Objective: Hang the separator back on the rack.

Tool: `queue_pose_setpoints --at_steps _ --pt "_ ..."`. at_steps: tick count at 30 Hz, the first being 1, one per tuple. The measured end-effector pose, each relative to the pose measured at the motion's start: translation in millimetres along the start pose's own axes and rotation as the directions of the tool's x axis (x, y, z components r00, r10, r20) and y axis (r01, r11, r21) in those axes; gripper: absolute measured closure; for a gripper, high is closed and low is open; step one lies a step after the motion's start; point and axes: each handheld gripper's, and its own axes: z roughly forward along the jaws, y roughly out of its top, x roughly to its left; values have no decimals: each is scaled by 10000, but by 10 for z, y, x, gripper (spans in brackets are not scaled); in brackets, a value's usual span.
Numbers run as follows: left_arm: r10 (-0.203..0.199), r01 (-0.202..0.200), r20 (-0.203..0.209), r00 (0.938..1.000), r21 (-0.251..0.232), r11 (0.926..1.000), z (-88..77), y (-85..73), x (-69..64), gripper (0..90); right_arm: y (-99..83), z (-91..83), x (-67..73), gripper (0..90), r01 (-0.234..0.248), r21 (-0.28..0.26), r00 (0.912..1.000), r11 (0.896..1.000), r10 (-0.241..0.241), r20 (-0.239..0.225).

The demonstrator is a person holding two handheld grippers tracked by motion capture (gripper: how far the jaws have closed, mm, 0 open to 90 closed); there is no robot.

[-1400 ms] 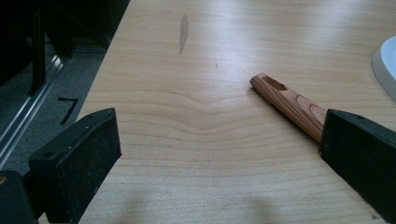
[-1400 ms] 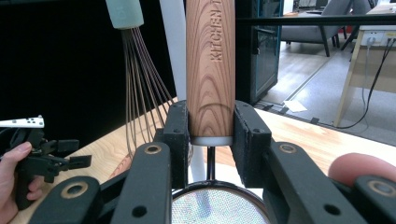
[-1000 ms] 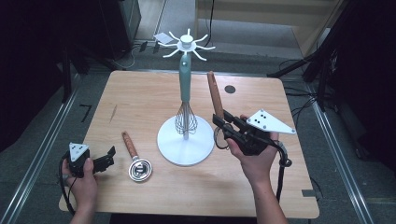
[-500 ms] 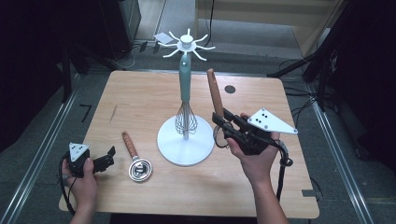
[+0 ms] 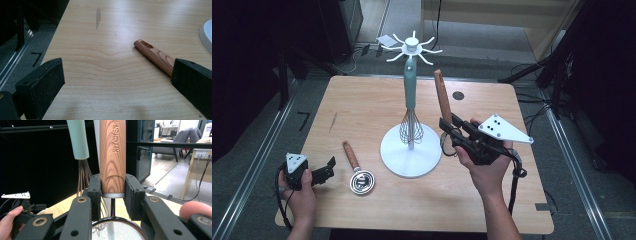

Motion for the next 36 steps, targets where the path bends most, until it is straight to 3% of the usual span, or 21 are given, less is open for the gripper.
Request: queue_pose_setpoints --at_steps 36 --pt "22 -22 14 10000 30 10000 1 1 1 0 241 -21 118 711 145 -765 9999 9970 -150 -56"
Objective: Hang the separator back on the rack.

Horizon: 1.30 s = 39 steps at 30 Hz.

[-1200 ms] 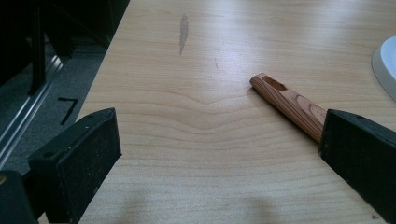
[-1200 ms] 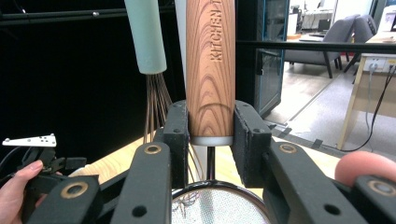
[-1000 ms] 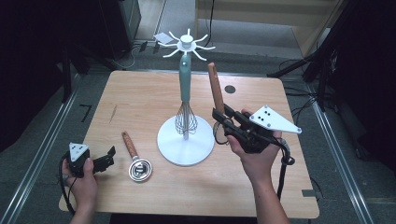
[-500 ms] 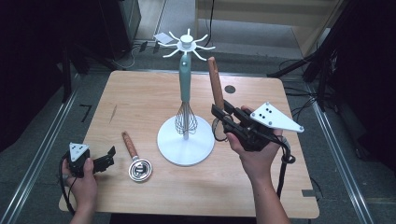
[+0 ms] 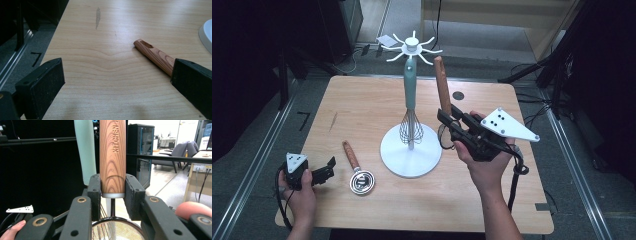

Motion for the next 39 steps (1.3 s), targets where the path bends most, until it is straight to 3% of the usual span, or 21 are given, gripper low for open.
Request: queue_pose_setpoints --at_steps 39 --pt "-9 9 13 10000 -7 10000 0 0 1 0 -14 95 42 711 54 139 9999 9999 -53 -108"
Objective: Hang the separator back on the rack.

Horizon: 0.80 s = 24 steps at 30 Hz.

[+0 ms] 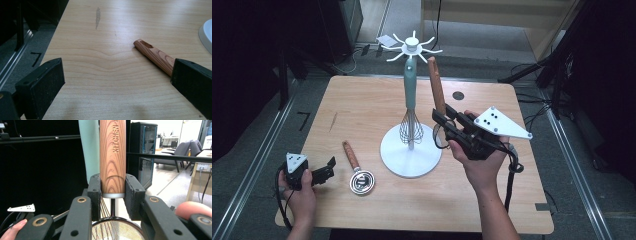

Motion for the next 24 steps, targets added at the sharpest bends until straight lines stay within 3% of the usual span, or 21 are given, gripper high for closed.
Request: queue_pose_setpoints --at_steps 24 --pt "-16 16 2 10000 4 10000 0 0 -1 0 -25 138 16 709 217 307 9997 9993 -221 110"
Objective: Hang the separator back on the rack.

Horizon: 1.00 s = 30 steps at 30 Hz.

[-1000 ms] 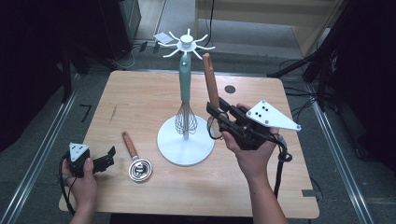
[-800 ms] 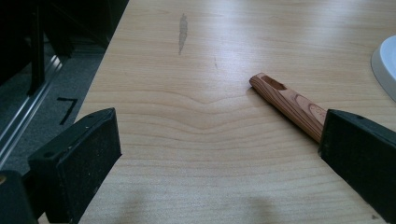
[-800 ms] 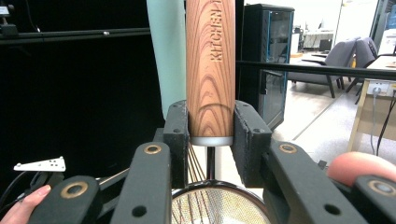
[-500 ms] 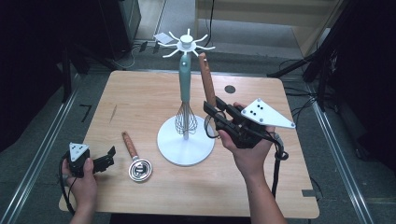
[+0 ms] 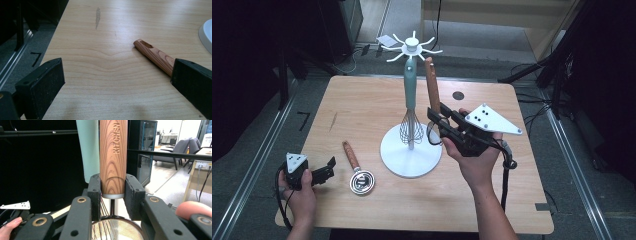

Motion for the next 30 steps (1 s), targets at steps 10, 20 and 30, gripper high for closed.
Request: queue_pose_setpoints --at_steps 10,20,30 --pt "4 -4 1 10000 2 10000 0 0 0 0 -1 15 -10 704 -44 31 9999 10000 44 -148" --pt "1 -1 1 10000 2 10000 0 0 0 0 3 28 -19 697 -121 116 9996 9999 123 -239" --pt "-18 18 9 10000 -9 10000 2 0 0 0 16 36 -21 672 -99 134 9992 9999 104 -376"
